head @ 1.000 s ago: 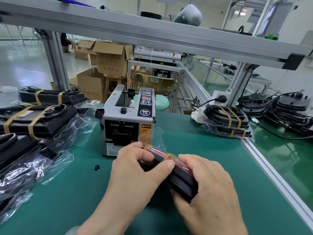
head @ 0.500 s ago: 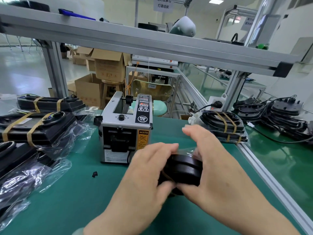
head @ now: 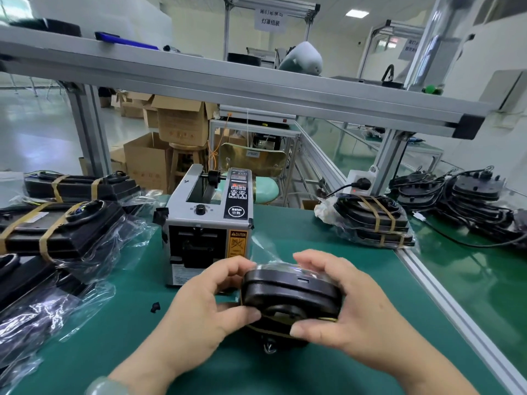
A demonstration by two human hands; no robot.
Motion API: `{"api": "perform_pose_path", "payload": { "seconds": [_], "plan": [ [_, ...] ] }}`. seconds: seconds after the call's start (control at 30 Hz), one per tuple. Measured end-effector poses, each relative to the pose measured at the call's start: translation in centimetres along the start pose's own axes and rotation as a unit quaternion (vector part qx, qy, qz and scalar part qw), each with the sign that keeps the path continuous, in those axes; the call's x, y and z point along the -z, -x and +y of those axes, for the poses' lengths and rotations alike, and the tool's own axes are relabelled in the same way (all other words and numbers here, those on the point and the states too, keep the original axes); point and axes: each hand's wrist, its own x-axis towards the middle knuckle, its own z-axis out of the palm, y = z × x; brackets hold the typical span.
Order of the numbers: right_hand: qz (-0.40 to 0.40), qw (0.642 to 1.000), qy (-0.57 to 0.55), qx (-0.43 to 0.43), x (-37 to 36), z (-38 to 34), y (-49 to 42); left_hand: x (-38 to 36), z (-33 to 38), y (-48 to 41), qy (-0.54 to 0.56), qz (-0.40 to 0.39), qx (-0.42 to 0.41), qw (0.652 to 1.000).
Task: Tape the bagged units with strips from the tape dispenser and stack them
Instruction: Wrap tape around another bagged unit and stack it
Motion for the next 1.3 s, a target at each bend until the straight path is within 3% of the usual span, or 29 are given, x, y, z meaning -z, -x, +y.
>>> {"api": "perform_pose_path", "payload": {
  "seconds": [0.1,0.2,0.3,0.4,0.5,0.6,0.8,1.3],
  "plan": [
    [0.008,0.998,-0.069,0.002,-0.8,0.3,-0.1,0.2,0.0,0.2,0.012,-0.003,0.026,1.000],
    [0.066,0.995,-0.078,0.021,-2.2,0.3,0.6,1.0,-0.3,0.8,0.007,0.005,0.089,0.996],
    [0.158,0.986,-0.015,0.048,-3.9,0.5,1.5,1.9,-0.4,0.7,0.115,0.097,0.166,0.975],
    [0.229,0.969,0.073,0.055,-5.0,0.9,1.9,2.5,-0.4,0.0,0.154,0.222,0.235,0.934],
    [0.232,0.955,0.182,0.034,-5.2,1.7,1.6,3.1,-0.3,-0.8,0.215,0.261,0.279,0.899],
    [0.227,0.951,0.211,0.019,-5.3,2.0,1.6,3.1,0.1,-1.7,0.255,0.270,0.316,0.873],
    [0.263,0.934,0.229,0.078,-5.6,2.1,2.3,3.4,0.9,-3.7,0.254,0.278,0.338,0.863],
    [0.287,0.931,0.198,0.102,-5.5,2.5,2.4,2.8,0.3,-5.2,0.272,0.338,0.339,0.835]
  ]
}}
